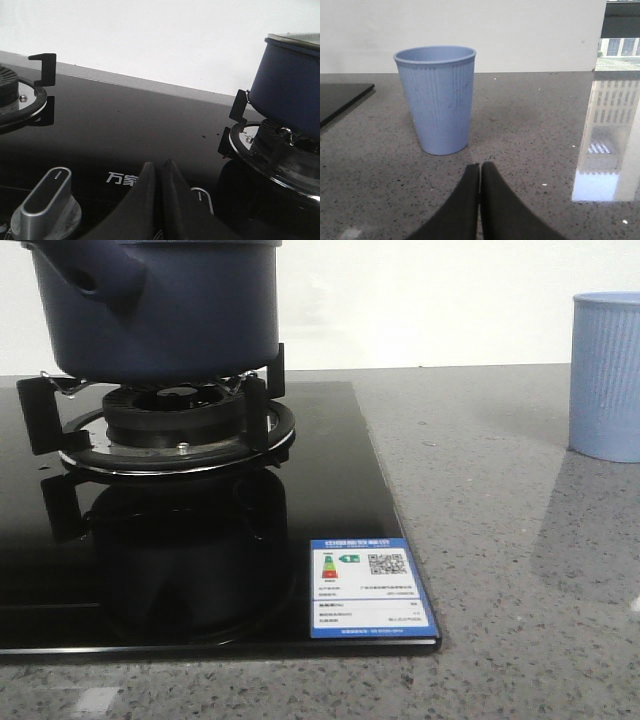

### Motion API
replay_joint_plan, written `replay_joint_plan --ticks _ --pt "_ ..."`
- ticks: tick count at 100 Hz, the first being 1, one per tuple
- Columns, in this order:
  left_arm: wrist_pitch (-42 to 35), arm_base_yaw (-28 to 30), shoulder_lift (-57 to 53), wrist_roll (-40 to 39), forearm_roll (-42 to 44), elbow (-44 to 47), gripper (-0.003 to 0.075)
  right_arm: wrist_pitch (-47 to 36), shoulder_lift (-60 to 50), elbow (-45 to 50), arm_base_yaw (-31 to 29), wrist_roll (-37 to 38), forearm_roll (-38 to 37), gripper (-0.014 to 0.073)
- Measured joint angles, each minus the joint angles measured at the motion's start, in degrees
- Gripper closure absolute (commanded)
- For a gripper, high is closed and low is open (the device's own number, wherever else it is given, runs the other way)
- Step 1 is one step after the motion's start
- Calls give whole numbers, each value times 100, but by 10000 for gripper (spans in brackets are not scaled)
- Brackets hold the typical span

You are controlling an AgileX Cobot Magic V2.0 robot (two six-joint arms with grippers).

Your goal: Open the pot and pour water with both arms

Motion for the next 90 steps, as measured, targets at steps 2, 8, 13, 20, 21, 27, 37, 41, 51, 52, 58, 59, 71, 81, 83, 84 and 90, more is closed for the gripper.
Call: replay_joint_plan --ticks 2,8,13,20,21,27,37,41,51,52,58,59,71,81,83,84,90 --pt "0 0 0 0 0 0 739 0 0 0 0 0 0 640" --pt "0 0 0 0 0 0 739 0 0 0 0 0 0 640" --pt "0 0 0 0 0 0 739 0 0 0 0 0 0 640" --pt "0 0 0 0 0 0 739 0 0 0 0 0 0 640" --pt "0 0 0 0 0 0 739 0 0 0 0 0 0 640" --pt "0 0 0 0 0 0 739 0 0 0 0 0 0 640" --pt "0 0 0 0 0 0 739 0 0 0 0 0 0 640" --pt "0 0 0 0 0 0 739 0 0 0 0 0 0 640" --pt "0 0 0 0 0 0 739 0 0 0 0 0 0 640" --pt "0 0 0 0 0 0 739 0 0 0 0 0 0 640" --pt "0 0 0 0 0 0 739 0 0 0 0 0 0 640" --pt "0 0 0 0 0 0 739 0 0 0 0 0 0 640" --pt "0 0 0 0 0 0 739 0 0 0 0 0 0 640" --pt "0 0 0 0 0 0 739 0 0 0 0 0 0 640" --pt "0 0 0 0 0 0 739 0 0 0 0 0 0 640" --pt "0 0 0 0 0 0 739 -13 0 0 0 0 0 640" --pt "0 0 0 0 0 0 739 -62 0 0 0 0 0 640"
